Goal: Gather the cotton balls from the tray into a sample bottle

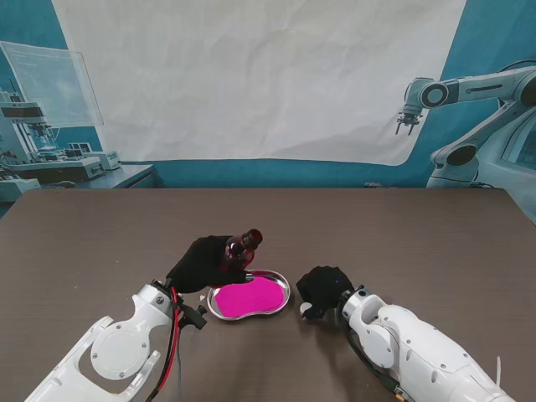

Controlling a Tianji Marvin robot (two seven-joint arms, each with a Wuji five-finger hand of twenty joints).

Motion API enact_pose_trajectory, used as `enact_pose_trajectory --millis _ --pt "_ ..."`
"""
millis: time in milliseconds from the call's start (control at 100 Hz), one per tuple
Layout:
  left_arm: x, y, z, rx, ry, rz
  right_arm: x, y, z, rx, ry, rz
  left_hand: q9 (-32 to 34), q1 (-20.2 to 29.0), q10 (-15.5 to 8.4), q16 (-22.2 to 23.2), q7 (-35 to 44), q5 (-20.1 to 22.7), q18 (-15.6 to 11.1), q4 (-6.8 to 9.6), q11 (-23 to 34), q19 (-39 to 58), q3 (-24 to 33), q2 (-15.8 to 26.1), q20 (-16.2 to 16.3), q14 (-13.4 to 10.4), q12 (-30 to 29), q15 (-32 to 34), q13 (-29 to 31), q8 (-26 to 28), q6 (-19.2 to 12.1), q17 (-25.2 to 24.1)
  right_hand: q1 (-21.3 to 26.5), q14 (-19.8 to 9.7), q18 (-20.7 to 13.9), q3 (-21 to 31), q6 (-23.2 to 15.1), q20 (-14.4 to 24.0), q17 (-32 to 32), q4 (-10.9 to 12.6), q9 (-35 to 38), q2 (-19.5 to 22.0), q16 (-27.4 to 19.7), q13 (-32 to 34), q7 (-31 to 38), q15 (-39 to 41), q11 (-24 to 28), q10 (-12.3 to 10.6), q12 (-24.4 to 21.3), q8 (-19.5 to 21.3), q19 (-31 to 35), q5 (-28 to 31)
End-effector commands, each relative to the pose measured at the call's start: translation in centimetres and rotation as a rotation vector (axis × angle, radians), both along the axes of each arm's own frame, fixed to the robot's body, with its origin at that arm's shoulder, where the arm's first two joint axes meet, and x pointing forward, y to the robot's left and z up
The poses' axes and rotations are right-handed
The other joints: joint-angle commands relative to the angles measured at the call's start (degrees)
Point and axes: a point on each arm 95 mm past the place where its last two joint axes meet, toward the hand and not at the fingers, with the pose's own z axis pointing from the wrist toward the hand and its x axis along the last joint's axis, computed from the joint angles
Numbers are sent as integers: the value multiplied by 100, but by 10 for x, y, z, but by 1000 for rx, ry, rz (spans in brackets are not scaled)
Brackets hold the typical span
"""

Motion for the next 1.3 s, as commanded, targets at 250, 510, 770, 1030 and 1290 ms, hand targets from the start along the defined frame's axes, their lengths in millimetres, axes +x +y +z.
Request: enact_pose_trajectory --millis 250,510,770,1030,1290 --pt "-2 -1 -1 4 7 -13 -3 4 -19 -119 -27 79 312 1586 -199 141 963 908 -524 101 43 530 1964 2675 226 109 46 343 148 106 -837 -37 520 -369 -127 771 -464 -23 210 449 449 -7 54 124 645 523 343 -435 58 88 555 285" --pt "-2 -1 -1 2 8 -14 -4 5 -26 -172 -44 97 314 1583 -209 140 970 917 -522 101 44 528 1965 2675 226 113 47 343 154 109 -837 -39 442 -359 -42 462 -226 -34 196 283 441 -333 48 123 486 500 116 -336 -38 -115 505 92" --pt "-2 -1 -2 1 6 -15 -2 7 -32 -204 -43 115 319 1580 -212 139 968 907 -522 105 48 527 1965 2680 226 104 38 346 157 109 -848 -39 681 -507 -43 661 47 88 234 301 450 -600 151 127 680 690 471 -372 139 66 709 272" --pt "-2 -1 -2 2 6 -16 -7 9 -27 -319 -19 129 316 1580 -216 140 973 909 -522 106 51 527 1963 2684 226 98 36 348 155 111 -849 -39 -175 -1209 -713 1439 -128 20 326 1175 225 1238 347 156 1553 705 863 -1208 434 1583 1109 -888" --pt "-3 -1 -3 3 7 -15 -10 6 -24 -357 -29 138 311 1582 -209 139 966 903 -522 104 50 527 1961 2678 227 114 37 343 148 108 -843 -39 -381 -1312 -805 1395 -350 -38 323 1521 -6 1852 365 165 1912 654 1065 -1312 378 1634 1096 -1308"
